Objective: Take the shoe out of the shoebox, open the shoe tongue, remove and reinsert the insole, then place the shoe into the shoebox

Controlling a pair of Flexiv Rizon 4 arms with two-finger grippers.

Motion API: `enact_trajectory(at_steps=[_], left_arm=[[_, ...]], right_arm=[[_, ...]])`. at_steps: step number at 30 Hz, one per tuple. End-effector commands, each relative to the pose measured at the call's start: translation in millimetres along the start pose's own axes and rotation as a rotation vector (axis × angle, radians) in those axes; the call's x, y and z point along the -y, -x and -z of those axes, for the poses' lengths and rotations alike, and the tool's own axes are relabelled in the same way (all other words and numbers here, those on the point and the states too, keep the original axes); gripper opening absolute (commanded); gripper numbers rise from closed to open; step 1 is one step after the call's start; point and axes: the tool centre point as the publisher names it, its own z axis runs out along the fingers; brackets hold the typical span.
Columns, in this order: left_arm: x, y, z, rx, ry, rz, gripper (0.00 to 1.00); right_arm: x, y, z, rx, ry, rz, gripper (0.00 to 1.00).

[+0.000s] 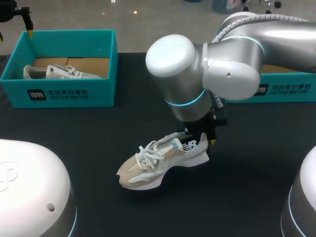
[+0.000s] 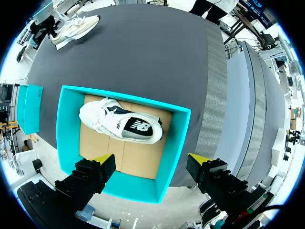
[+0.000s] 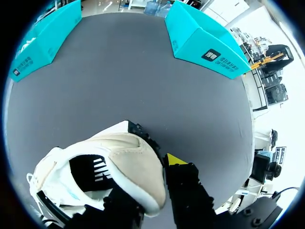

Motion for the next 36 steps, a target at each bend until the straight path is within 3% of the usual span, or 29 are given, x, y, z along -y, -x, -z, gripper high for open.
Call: enact_trajectory(at_steps=[1,7,17,18,19,20,28,36], left_arm=[[0.9,-0.1,0.5,-0.002,0.002,0.0,1.0],[0.9,-0.1,0.5,-0.002,0.002,0.0,1.0],[0.9,-0.1,0.5,-0.002,0.002,0.0,1.0],[0.9,-0.1,0.5,-0.002,0.002,0.0,1.0],[0.9,-0.1,0.5,-0.002,0.002,0.0,1.0],[0.9,-0.1,0.5,-0.002,0.002,0.0,1.0],[0.9,-0.1,0.5,-0.002,0.002,0.0,1.0],[0.9,-0.1,0.5,-0.002,0.002,0.0,1.0]], right_arm=[[-6.7,-19.7,-24.9,0.022,-0.009,-0.01,0.0],[-12.1,-22.6,-42.0,0.047,0.022,-0.035,0.0],[-15.5,-16.5,-57.3,0.017,0.0,-0.038,0.0],[-15.6,-16.7,-57.8,0.017,-0.001,-0.039,0.23],[-15.6,-16.7,-57.8,0.016,-0.001,-0.039,0.53],[-15.4,-16.4,-56.9,0.009,-0.004,-0.045,1.0],[-7.6,-7.1,-27.1,-0.045,0.002,-0.011,1.0],[-6.0,-4.0,14.1,-0.222,0.052,0.193,1.0]])
